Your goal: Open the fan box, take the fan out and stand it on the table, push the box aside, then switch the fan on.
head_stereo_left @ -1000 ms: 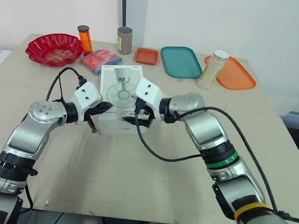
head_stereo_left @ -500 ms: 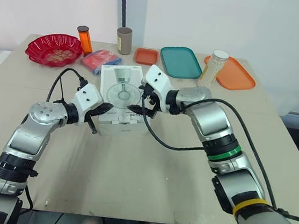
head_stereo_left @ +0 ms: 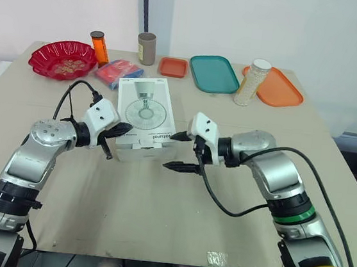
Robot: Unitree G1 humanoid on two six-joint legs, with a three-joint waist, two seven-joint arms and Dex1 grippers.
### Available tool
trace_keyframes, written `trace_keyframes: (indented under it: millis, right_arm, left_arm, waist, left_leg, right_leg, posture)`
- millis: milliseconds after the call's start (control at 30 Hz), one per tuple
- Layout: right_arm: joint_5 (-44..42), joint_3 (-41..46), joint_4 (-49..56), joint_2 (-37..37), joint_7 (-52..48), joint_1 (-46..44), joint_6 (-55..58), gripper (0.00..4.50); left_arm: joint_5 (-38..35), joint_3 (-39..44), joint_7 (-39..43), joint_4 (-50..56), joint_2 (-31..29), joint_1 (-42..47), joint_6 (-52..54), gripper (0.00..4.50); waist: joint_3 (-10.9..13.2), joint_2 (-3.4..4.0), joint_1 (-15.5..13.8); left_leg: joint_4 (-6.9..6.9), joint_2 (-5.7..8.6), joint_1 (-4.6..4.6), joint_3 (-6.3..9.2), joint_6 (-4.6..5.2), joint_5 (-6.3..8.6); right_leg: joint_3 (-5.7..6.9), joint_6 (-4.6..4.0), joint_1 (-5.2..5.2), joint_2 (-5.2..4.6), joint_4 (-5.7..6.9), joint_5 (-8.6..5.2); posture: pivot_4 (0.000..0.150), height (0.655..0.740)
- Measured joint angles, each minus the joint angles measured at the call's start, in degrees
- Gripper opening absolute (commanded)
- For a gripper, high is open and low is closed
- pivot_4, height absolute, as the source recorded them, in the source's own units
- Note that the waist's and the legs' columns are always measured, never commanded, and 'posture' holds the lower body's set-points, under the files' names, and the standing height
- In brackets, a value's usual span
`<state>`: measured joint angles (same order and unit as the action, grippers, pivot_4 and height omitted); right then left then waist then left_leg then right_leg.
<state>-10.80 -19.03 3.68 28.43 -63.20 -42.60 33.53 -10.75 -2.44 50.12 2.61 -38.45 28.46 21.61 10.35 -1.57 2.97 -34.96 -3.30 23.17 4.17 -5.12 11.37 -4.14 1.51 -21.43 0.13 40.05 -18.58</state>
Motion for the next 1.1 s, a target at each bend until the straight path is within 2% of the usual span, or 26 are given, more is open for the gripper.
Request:
trace_keyframes:
  millis: [200, 333, 567, 867, 1100]
  right_arm:
    - [0.7, -0.9, 2.1, 1.0, 0.0, 2.1, -1.4, 4.44]
    - [-1.7, -1.6, 5.7, 5.2, -3.6, 8.4, 0.5, 4.44]
    - [-4.4, -1.2, 10.9, 8.2, -4.9, 10.6, 2.2, 4.44]
    - [2.1, -1.7, -2.8, 3.1, 3.4, 6.5, 1.6, 4.44]
    - [1.7, -2.0, -3.2, 1.3, 2.1, 6.1, 0.1, 4.44]
  left_arm:
    - [-0.6, 0.0, 0.6, -0.1, -0.4, 0.1, 0.8, 0.05]
    - [-1.0, 0.6, 1.7, 0.4, -1.6, -0.5, 0.9, 0.05]
    - [-1.0, 0.7, 2.1, 0.3, -2.1, -0.6, 0.7, 0.05]
    - [-3.0, 1.1, 5.6, 1.9, -5.0, -1.6, 1.4, 0.05]
    - [-3.5, 1.7, 6.8, 3.1, -5.9, -2.8, 1.4, 0.05]
  waist:
    - [0.0, -0.01, -0.1]
    - [0.0, 0.01, -0.2]
    - [0.0, 0.00, -0.1]
    - [0.0, 0.00, 0.1]
    - [0.0, 0.00, -0.2]
  left_leg:
    - [0.00, 0.00, -0.03, 0.01, 0.00, 0.00]
    - [0.00, 0.01, 0.00, 0.01, 0.00, 0.00]
    - [-0.01, -0.02, -0.04, 0.01, 0.00, 0.00]
    - [0.05, -0.03, 0.00, 0.00, 0.01, 0.01]
    - [0.00, -0.01, 0.01, 0.00, 0.00, 0.00]
  right_leg:
    - [0.01, 0.00, 0.04, 0.00, 0.00, 0.00]
    - [0.01, 0.01, 0.03, -0.02, -0.01, -0.01]
    - [0.00, 0.02, 0.06, 0.03, -0.02, -0.01]
    - [-0.03, 0.01, 0.00, 0.05, -0.04, -0.03]
    - [-0.01, 0.00, 0.00, 0.02, -0.02, -0.02]
  posture:
    - [0.150, 0.7400]
    - [0.150, 0.7400]
    - [0.150, 0.7400]
    - [0.150, 0.7400]
    - [0.150, 0.7400]
